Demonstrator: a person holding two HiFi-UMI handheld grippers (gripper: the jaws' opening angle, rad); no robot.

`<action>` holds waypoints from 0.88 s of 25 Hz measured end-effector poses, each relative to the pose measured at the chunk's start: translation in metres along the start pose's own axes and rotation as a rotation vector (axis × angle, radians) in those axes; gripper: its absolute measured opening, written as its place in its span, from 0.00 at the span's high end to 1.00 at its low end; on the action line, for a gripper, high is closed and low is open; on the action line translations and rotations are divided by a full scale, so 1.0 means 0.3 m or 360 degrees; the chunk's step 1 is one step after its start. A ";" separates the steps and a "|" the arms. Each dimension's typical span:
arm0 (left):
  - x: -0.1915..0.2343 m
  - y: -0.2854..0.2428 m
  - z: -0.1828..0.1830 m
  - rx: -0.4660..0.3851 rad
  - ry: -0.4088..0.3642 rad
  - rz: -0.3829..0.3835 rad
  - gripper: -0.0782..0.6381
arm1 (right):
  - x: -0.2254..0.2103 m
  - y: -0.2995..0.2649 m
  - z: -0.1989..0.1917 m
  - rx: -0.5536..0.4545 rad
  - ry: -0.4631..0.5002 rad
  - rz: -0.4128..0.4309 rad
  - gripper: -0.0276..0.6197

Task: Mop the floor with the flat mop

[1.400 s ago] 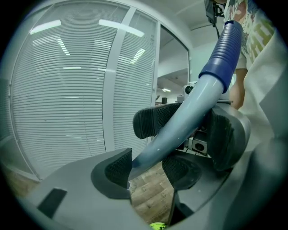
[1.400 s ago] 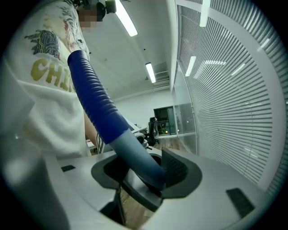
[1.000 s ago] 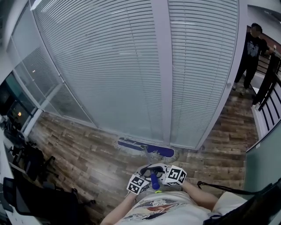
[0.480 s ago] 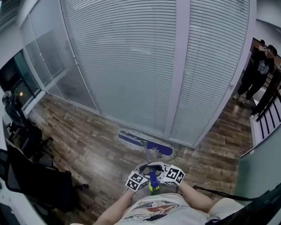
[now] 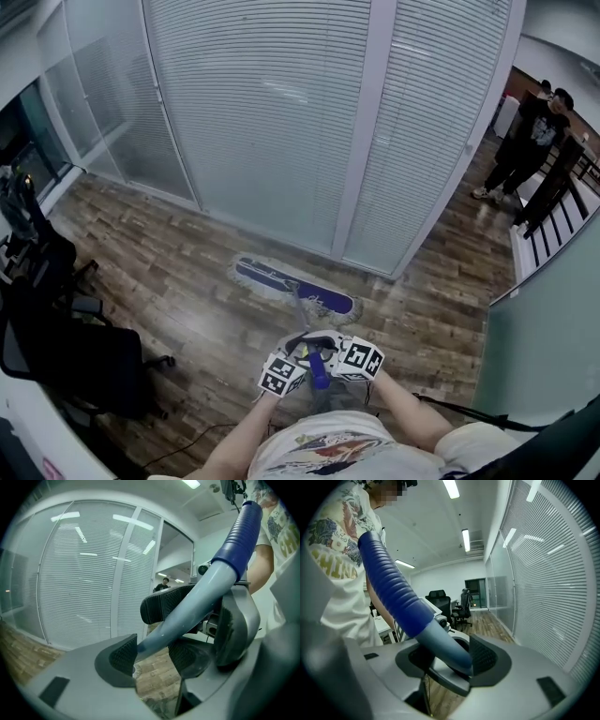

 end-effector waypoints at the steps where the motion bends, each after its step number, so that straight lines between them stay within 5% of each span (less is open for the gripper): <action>1: -0.030 0.020 -0.017 -0.0007 0.0007 0.0008 0.63 | 0.037 0.003 -0.007 0.0012 0.0003 0.0006 0.64; 11: -0.279 0.215 -0.123 -0.0004 0.0078 0.0053 0.63 | 0.353 0.034 -0.028 0.0029 0.0001 0.0067 0.64; 22: -0.823 0.243 -0.271 0.0075 0.0200 0.0159 0.63 | 0.753 0.341 -0.255 -0.0018 -0.0005 0.0155 0.63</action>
Point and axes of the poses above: the fingertips, and each gripper's own axes: y backward along the fingers, x to its left, z out of its top, the point moved 9 cm from there along y, backward along the fingers, and after that the axes turned 4 degrees about x, right-handed, at the moved point
